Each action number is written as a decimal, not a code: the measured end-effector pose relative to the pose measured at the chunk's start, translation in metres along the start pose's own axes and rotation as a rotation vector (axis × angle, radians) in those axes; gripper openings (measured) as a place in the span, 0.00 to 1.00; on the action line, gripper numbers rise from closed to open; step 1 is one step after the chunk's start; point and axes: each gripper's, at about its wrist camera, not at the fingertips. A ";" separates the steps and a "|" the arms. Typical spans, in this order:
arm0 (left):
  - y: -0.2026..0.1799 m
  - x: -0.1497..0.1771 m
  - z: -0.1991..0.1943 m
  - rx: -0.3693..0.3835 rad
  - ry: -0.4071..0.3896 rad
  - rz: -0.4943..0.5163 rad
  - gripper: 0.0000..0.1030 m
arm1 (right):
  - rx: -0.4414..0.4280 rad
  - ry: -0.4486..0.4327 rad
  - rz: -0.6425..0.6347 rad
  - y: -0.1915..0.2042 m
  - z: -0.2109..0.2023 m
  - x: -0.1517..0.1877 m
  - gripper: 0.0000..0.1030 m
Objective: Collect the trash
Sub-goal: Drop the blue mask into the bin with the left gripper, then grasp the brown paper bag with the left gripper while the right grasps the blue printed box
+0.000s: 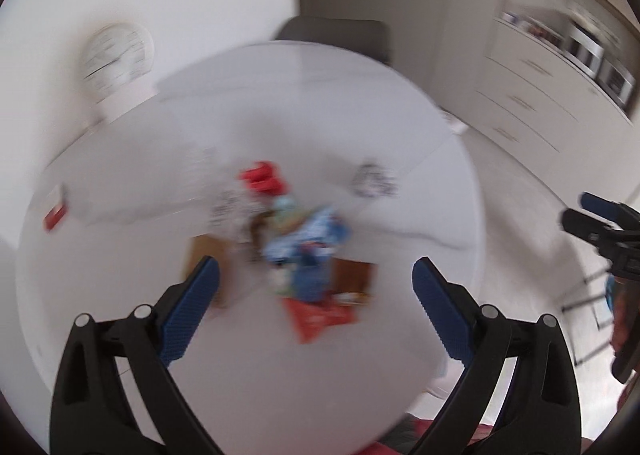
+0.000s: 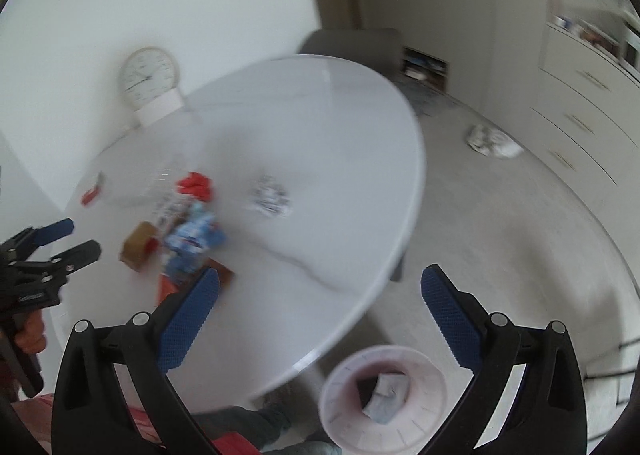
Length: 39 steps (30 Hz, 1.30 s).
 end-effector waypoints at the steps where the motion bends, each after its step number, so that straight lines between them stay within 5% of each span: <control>1: 0.011 0.000 0.008 -0.019 0.012 -0.019 0.90 | -0.013 0.005 -0.009 0.009 0.006 -0.003 0.97; 9: 0.068 0.014 0.106 -0.127 0.135 -0.010 0.90 | -0.048 0.072 -0.042 0.062 0.057 -0.020 0.97; 16: 0.078 0.024 0.176 -0.092 0.231 0.024 0.89 | -0.022 0.154 -0.033 0.089 0.104 -0.023 0.97; 25: 0.084 0.022 0.208 -0.026 0.278 0.052 0.49 | -0.030 0.228 0.010 0.104 0.169 -0.030 0.97; 29: 0.095 0.021 0.206 0.003 0.266 0.028 0.47 | -0.049 0.250 0.109 0.098 0.196 -0.031 0.97; 39: 0.121 0.026 0.168 0.073 0.193 -0.014 0.47 | -0.120 0.260 0.585 0.061 0.246 -0.023 0.97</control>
Point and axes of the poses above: each gripper's, at about its wrist camera, not at the fingertips, and z roughly the way its jaws point, y to its left, x to its underside, and after that the axes turned 14 degrees about -x, right-handed
